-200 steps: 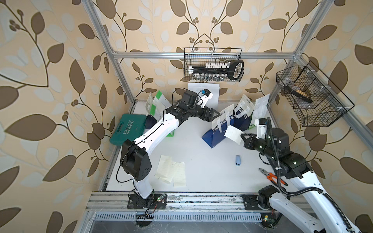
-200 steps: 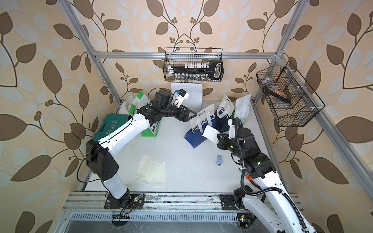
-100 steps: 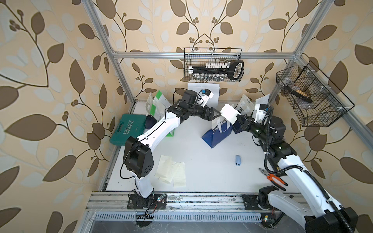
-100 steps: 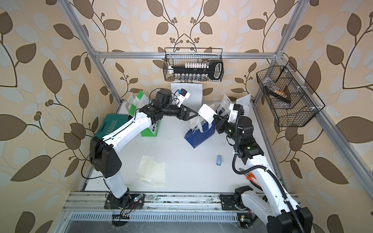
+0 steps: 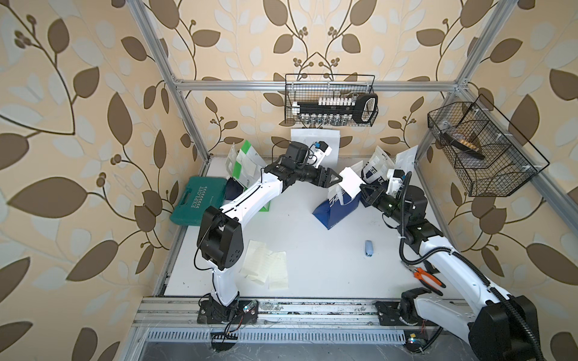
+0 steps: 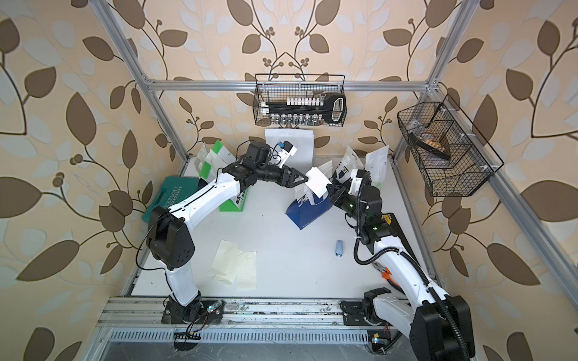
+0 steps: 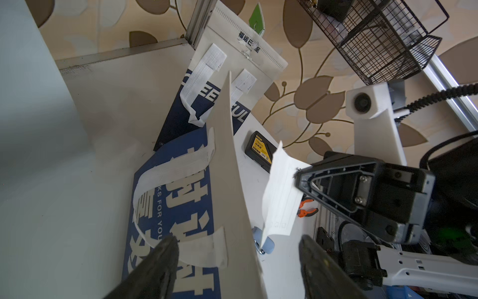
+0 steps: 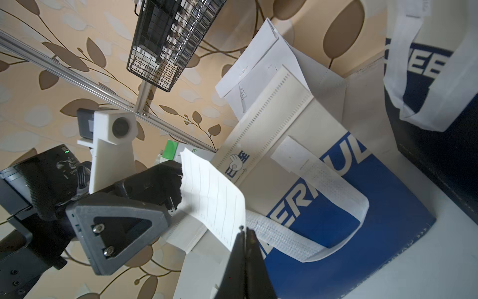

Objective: Staple the receipts to the bags
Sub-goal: Hold the receipt from the takeout bag.

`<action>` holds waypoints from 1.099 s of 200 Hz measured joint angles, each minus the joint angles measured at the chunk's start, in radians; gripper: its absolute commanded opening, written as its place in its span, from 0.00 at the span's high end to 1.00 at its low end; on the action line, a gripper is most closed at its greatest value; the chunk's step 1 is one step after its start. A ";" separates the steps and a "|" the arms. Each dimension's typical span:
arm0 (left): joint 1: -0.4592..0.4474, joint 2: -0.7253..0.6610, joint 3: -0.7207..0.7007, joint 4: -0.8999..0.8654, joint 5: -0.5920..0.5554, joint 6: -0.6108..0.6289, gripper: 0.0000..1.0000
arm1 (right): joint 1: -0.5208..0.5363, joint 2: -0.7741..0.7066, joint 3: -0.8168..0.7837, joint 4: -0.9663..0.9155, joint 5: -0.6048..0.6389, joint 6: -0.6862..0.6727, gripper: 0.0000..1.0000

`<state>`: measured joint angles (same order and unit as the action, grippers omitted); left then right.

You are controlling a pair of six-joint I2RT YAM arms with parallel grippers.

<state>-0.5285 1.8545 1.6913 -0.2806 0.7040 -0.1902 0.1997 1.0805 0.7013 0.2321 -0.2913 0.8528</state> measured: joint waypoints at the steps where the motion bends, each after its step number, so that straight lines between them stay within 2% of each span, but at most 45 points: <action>1: 0.000 0.000 0.000 0.000 0.000 -0.001 0.28 | 0.000 0.000 0.000 0.000 0.000 0.000 1.00; 99: -0.003 0.005 0.036 -0.005 -0.002 -0.001 0.32 | 0.000 0.039 -0.067 0.084 0.066 0.105 1.00; 173: -0.036 0.006 0.038 -0.043 -0.084 0.039 0.31 | 0.005 0.075 -0.075 0.154 0.068 0.196 1.00; 220: -0.042 0.006 0.039 -0.060 -0.110 0.058 0.36 | 0.038 0.090 -0.075 0.159 0.081 0.221 1.00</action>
<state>-0.5705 1.8603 1.7298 -0.3405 0.5938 -0.1318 0.2379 1.1706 0.6262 0.3908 -0.2100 1.0737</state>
